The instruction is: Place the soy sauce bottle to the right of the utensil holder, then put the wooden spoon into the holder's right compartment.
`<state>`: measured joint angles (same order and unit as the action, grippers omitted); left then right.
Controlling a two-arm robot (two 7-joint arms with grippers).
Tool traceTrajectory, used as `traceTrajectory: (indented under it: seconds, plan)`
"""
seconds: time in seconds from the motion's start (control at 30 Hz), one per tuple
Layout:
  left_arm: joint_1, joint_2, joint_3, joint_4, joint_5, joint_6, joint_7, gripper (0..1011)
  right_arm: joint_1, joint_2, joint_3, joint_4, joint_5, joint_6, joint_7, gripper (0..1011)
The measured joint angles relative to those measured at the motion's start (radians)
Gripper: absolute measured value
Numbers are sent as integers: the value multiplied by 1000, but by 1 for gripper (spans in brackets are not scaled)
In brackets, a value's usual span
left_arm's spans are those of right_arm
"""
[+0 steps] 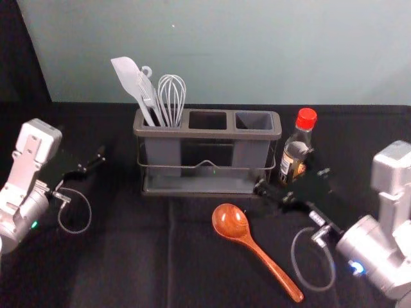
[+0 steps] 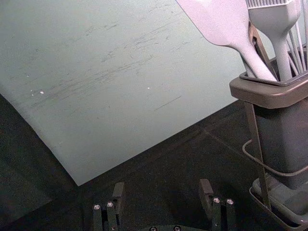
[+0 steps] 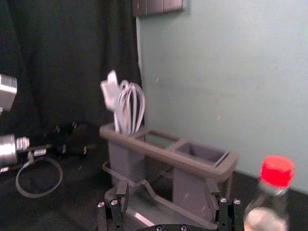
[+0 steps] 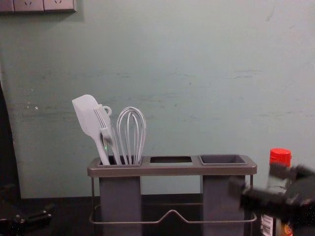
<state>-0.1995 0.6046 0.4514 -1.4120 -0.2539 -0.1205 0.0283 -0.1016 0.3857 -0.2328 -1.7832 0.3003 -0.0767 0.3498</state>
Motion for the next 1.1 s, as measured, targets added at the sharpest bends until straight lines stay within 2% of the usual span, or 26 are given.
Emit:
traceTrajectory:
  seconds: [0.2,0.4,1.1]
  plan:
    - [0,0,0,0,0,0,0,1000,15,-31,-66,61,-40,42,-18,1000]
    - [0,0,0,0,0,0,0,1000,30,-60,-97,116,-43,51,-17,1000]
    - [0,0,0,0,0,0,0,1000,34,-63,-97,123,-40,46,-15,1000]
